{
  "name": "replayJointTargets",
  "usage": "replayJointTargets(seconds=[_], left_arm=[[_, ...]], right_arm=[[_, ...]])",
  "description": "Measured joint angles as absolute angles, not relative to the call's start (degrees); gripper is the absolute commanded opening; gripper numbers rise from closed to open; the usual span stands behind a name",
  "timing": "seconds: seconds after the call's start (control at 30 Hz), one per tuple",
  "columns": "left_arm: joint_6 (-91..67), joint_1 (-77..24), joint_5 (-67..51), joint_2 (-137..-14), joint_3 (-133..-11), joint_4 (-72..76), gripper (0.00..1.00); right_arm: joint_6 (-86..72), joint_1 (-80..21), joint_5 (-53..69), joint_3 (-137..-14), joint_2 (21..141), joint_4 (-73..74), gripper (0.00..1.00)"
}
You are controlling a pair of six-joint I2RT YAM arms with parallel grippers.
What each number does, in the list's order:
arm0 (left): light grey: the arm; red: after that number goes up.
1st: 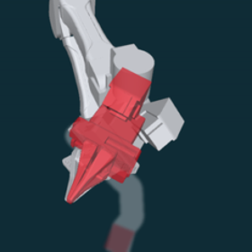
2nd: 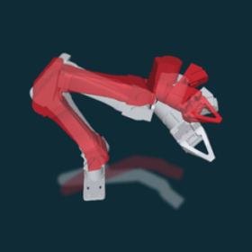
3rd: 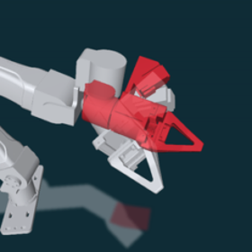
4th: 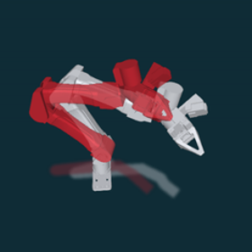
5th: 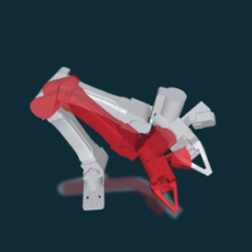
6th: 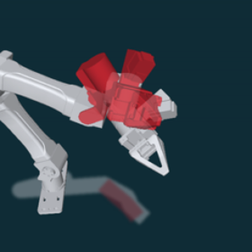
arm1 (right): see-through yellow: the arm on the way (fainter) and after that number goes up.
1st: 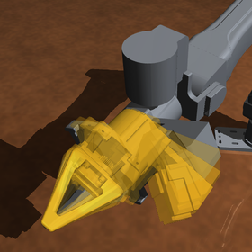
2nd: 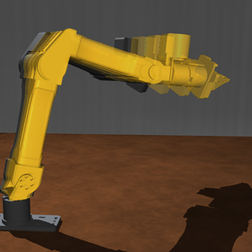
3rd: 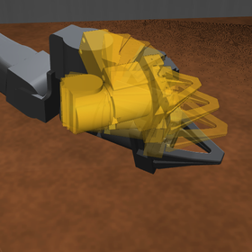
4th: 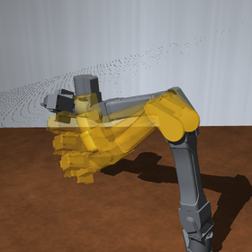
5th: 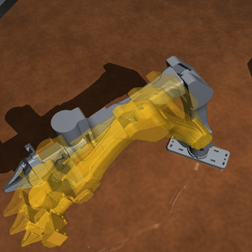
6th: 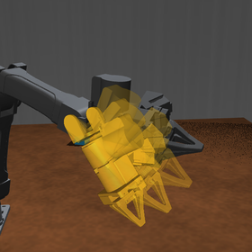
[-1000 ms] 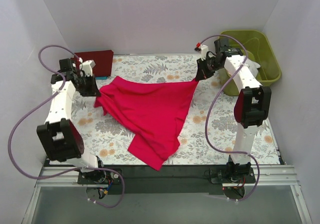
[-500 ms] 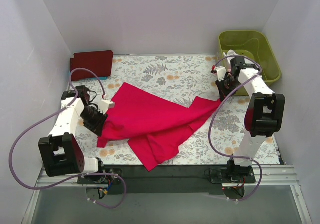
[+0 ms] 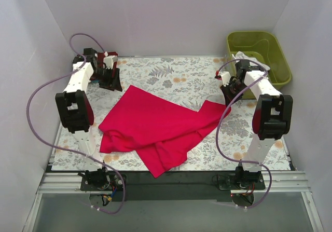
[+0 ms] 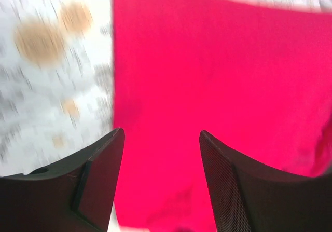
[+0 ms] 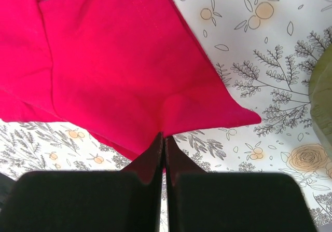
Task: Fold and stack the t-shirts
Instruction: Flatten the tshirt out
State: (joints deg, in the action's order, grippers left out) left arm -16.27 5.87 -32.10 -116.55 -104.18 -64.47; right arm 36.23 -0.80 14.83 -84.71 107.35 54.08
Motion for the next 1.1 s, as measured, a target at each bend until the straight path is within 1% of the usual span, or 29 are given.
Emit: replayJointTargets(seconds=[0.1, 0.3, 0.53, 0.67, 0.83, 0.97, 1.1], left_arm=[[-22.9, 2.11, -29.47, -123.35, -108.55, -56.73, 0.59], [-27.55, -4.51, -22.17, -133.62, -114.74, -48.99, 0.59], [-25.89, -4.67, -18.59, -135.7, -114.5, -42.44, 0.59], [-22.9, -4.1, -19.42, -135.7, -113.8, -40.6, 0.58], [-17.96, -3.84, -24.18, -135.7, -112.49, -40.12, 0.56], [-12.84, -3.86, -28.99, -135.72, -112.68, -42.85, 0.56], [-7.7, -3.92, -32.21, -137.97, -116.46, -47.0, 0.56]], right_arm=[[36.18, -0.78, 16.27, -85.58, 107.2, 54.3, 0.01], [35.18, -0.78, 18.59, -88.71, 106.74, 54.33, 0.01], [34.26, -0.78, 19.9, -89.47, 106.59, 54.37, 0.01], [34.26, -0.78, 19.9, -89.47, 106.59, 54.37, 0.01], [34.26, -0.78, 19.9, -89.47, 106.59, 54.39, 0.01], [34.28, -0.78, 19.88, -89.23, 106.59, 54.41, 0.01], [34.28, -0.78, 19.9, -89.1, 106.59, 54.54, 0.01]])
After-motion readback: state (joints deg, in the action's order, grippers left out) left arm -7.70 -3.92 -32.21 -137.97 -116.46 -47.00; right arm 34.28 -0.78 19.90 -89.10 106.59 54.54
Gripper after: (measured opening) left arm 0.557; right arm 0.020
